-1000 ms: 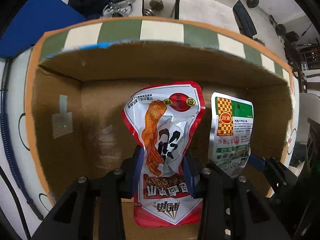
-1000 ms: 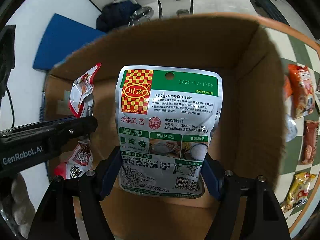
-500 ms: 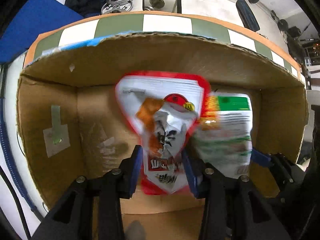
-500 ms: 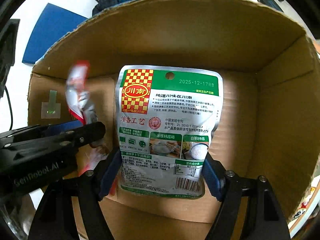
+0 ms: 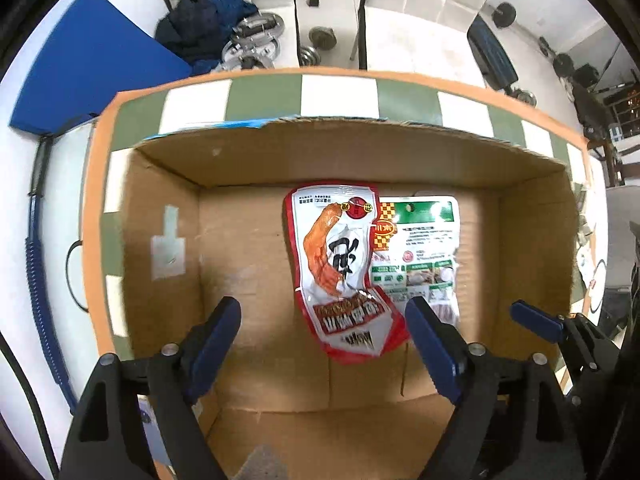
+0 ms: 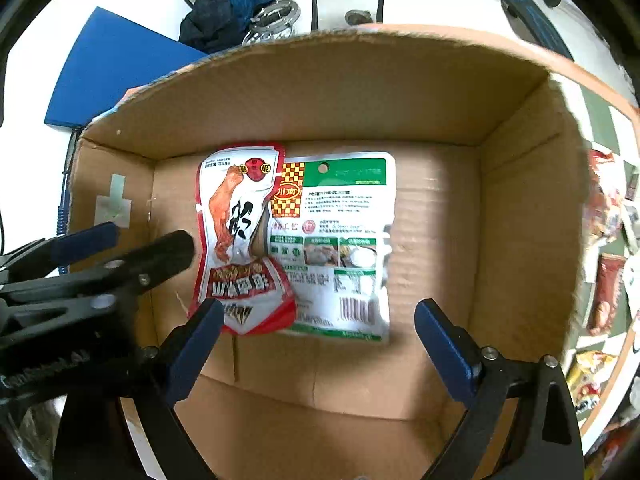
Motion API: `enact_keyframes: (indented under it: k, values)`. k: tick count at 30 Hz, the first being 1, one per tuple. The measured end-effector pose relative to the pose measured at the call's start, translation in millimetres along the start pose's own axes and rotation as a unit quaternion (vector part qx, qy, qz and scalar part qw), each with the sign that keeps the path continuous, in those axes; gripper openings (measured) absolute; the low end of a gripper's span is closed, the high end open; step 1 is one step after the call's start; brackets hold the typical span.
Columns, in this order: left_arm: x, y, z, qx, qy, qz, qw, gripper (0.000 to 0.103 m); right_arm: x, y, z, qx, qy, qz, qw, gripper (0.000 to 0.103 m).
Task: Organize snacks
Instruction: 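Lift both tools out of the box back toward the snack pile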
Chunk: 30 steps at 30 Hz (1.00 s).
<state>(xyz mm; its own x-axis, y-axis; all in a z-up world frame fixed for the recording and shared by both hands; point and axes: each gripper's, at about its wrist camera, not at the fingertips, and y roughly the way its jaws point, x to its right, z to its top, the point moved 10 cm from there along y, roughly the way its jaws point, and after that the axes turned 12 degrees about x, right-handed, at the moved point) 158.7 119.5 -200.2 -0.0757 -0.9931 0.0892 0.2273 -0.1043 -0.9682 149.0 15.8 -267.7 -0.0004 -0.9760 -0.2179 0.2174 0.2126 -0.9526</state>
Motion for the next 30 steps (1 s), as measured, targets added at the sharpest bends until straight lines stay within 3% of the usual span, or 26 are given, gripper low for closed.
enact_keyframes:
  k: [14, 30]
  values:
    - [2, -89, -23, 0.077, 0.002, -0.002, 0.9971, 0.084, -18, -117, -22, 0.075, -0.015, -0.005, 0.997, 0.099]
    - [12, -170, -59, 0.142, -0.006, -0.003, 0.9898, 0.084, -33, -211, -60, 0.13, -0.03, 0.014, 0.991, 0.099]
